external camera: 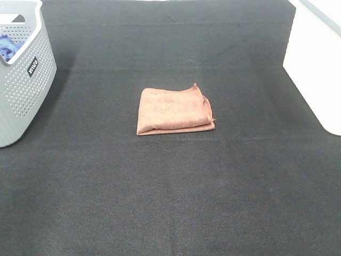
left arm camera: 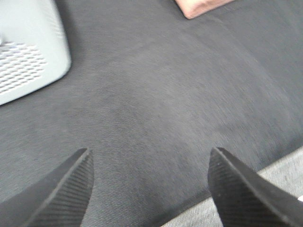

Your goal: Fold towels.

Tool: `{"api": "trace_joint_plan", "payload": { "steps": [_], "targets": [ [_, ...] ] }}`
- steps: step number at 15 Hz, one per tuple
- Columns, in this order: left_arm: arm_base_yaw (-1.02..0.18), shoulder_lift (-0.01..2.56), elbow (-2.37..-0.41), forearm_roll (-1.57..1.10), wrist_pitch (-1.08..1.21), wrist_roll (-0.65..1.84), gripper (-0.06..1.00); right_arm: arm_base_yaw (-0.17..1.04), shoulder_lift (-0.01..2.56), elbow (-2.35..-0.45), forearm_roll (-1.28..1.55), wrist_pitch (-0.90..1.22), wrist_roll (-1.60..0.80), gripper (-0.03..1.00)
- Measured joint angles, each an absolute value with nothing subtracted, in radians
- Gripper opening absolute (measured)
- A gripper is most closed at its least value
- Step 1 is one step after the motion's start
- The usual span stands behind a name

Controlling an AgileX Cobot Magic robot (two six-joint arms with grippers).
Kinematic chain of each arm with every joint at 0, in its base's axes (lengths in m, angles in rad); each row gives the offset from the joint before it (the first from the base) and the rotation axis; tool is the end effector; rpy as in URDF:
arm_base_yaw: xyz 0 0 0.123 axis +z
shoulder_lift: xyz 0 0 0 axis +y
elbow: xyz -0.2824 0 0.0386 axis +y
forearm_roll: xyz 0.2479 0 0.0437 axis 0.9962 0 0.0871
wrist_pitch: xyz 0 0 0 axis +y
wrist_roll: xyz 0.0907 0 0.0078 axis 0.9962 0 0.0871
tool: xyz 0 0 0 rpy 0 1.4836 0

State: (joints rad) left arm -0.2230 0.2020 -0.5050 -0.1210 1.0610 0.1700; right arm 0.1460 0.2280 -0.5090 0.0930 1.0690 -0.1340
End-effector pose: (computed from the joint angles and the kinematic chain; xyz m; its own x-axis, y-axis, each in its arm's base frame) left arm 0.0229 -0.0150 0.2770 -0.5669 0.2412 -0.7877 0.3655 0.9306 0.0219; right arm 0.0277 0.0116 0.2767 -0.6157 -0.1802 -0.7671 -0.2625 0.9648 -0.0160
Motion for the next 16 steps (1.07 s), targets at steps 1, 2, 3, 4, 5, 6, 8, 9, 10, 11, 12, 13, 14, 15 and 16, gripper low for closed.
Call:
{"api": "trace_joint_plan", "payload": {
  "steps": [1, 2, 3, 4, 5, 6, 8, 9, 10, 11, 12, 13, 14, 15, 16],
  "targets": [
    [-0.223, 0.202, -0.5, -0.129, 1.059, 0.189, 0.66, 0.146, 0.228, -0.509, 0.093, 1.069, -0.136, 0.83],
    [-0.223, 0.202, -0.499, -0.13, 1.059, 0.195, 0.66, 0.146, 0.228, -0.509, 0.093, 1.069, -0.136, 0.83],
    [-0.223, 0.202, -0.499, -0.133, 1.059, 0.197, 0.66, 0.146, 0.228, -0.509, 0.093, 1.069, -0.137, 0.83],
    [-0.223, 0.202, -0.499, -0.133, 1.059, 0.197, 0.66, 0.146, 0.228, -0.509, 0.093, 1.069, -0.137, 0.83],
    [-0.223, 0.202, -0.499, -0.133, 1.059, 0.197, 0.66, 0.146, 0.228, -0.509, 0.093, 1.069, -0.137, 0.83],
    [-0.223, 0.202, -0.499, -0.133, 1.059, 0.197, 0.66, 0.146, 0.228, -0.509, 0.093, 1.069, -0.137, 0.83],
    [-0.223, 0.202, -0.499, -0.133, 1.059, 0.197, 0.66, 0.146, 0.228, -0.509, 0.093, 1.069, -0.137, 0.83],
    [-0.223, 0.202, -0.499, -0.133, 1.059, 0.197, 0.66, 0.146, 0.228, -0.509, 0.093, 1.069, -0.137, 0.83],
    [-0.223, 0.202, -0.499, -0.133, 1.059, 0.197, 0.66, 0.146, 0.228, -0.509, 0.093, 1.069, -0.137, 0.83],
    [-0.222, 0.202, -0.499, -0.133, 1.059, 0.197, 0.66, 0.146, 0.228, -0.509, 0.093, 1.069, -0.137, 0.83],
    [-0.203, 0.201, -0.499, -0.134, 1.059, 0.197, 0.66, 0.146, 0.228, -0.509, 0.093, 1.069, -0.137, 0.83],
    [-0.203, 0.201, -0.499, -0.134, 1.059, 0.197, 0.66, 0.146, 0.228, -0.509, 0.093, 1.069, -0.137, 0.83],
    [-0.171, 0.194, -0.499, -0.134, 1.059, 0.197, 0.66, 0.146, 0.228, -0.509, 0.093, 1.069, -0.137, 0.83],
    [-0.128, 0.178, -0.499, -0.134, 1.059, 0.197, 0.66, 0.142, 0.228, -0.509, 0.093, 1.069, -0.137, 0.83],
    [-0.09, 0.153, -0.499, -0.134, 1.059, 0.197, 0.66, 0.123, 0.228, -0.509, 0.093, 1.069, -0.137, 0.83]
  ]
}}
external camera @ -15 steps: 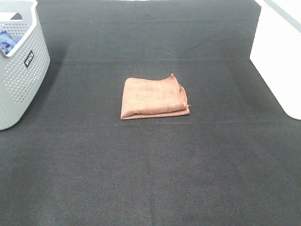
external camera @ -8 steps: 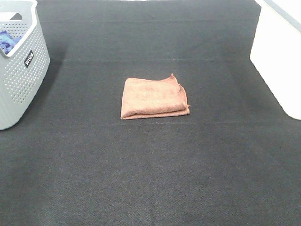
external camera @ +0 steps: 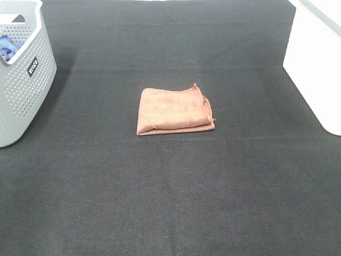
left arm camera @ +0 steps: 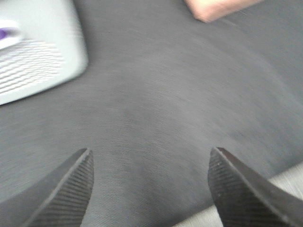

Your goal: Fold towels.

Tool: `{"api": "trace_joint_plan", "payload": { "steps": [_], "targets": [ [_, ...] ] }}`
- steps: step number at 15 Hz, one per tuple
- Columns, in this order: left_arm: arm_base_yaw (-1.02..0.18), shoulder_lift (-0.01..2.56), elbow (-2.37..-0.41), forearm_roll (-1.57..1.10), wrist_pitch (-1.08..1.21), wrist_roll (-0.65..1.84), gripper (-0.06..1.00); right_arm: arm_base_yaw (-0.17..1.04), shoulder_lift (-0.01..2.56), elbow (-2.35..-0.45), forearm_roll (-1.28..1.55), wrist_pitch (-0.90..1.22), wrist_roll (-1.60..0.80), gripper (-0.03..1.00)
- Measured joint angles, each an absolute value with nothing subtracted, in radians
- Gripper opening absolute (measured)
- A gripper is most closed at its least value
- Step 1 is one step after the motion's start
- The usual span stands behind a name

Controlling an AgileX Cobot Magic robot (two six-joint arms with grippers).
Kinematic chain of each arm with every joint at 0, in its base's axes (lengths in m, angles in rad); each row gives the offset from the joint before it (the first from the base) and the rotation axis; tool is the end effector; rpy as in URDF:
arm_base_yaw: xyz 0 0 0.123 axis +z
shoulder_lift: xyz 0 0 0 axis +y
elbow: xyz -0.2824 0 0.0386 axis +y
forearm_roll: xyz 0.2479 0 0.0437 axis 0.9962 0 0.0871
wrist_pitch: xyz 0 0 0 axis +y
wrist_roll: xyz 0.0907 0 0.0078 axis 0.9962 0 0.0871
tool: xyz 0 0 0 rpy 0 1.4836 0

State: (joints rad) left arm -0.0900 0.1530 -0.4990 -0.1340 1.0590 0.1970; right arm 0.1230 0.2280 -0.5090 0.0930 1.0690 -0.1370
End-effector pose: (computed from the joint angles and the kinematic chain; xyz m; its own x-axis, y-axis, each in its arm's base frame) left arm 0.0175 -0.0122 0.2766 -0.5513 0.1801 -0.8146 0.2578 0.9654 0.0389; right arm 0.0279 0.0109 0.2767 -0.6189 -0.1689 -0.7671 -0.2421 0.9701 -0.0183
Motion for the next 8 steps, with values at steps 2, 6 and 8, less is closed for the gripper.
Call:
{"api": "trace_joint_plan", "payload": {
  "steps": [2, 6, 8],
  "targets": [
    [-0.027, 0.078, -0.498, -0.134, 1.059, 0.197, 0.66, 0.058, 0.228, -0.509, 0.093, 1.069, -0.137, 0.83],
    [-0.011, -0.003, -0.498, -0.135, 1.059, 0.197, 0.66, 0.008, 0.134, -0.509, 0.092, 1.069, -0.136, 0.83],
    [-0.011, -0.003, -0.498, -0.135, 1.059, 0.197, 0.66, 0.008, 0.059, -0.509, 0.092, 1.069, -0.136, 0.83]
  ]
}}
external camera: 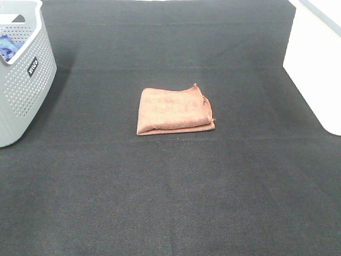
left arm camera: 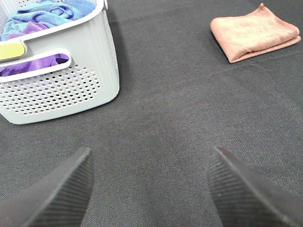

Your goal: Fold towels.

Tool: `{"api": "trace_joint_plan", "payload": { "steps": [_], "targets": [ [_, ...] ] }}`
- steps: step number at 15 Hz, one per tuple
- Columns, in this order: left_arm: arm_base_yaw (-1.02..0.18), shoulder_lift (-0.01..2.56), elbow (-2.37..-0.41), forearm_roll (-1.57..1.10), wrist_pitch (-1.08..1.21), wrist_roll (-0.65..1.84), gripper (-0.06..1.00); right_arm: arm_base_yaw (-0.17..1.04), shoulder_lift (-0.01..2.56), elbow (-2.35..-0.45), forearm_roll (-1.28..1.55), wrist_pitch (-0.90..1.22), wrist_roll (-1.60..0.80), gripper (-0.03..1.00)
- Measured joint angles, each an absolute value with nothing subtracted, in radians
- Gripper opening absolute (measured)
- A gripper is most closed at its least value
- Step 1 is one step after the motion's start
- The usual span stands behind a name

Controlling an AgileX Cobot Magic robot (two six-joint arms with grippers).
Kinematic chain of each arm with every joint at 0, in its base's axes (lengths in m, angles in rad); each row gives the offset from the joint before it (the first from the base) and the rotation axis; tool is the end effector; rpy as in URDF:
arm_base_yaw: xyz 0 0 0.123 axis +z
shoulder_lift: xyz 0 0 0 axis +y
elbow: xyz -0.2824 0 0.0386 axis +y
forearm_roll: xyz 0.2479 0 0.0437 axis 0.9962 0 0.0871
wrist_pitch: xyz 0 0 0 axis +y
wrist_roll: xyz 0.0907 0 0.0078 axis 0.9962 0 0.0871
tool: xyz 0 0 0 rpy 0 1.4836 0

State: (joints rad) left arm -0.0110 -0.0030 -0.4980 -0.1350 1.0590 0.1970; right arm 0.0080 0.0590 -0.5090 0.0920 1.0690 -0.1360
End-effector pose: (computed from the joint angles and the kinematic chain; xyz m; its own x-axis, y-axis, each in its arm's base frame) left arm -0.0055 -0.0106 0.2773 -0.4312 0.1341 -0.8922 0.1733 0.9828 0.0639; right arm 0.0027 0.0074 0.2794 -0.4963 -0.0952 -0.8629 -0.1234 0.9916 -0.0384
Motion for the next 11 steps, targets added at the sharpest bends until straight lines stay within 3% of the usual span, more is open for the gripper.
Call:
{"api": "trace_joint_plan", "payload": {
  "steps": [11],
  "targets": [
    [-0.011, -0.003, -0.498, -0.135, 1.059, 0.197, 0.66, 0.008, -0.007, -0.507, 0.093, 1.071, -0.136, 0.83]
  ]
}}
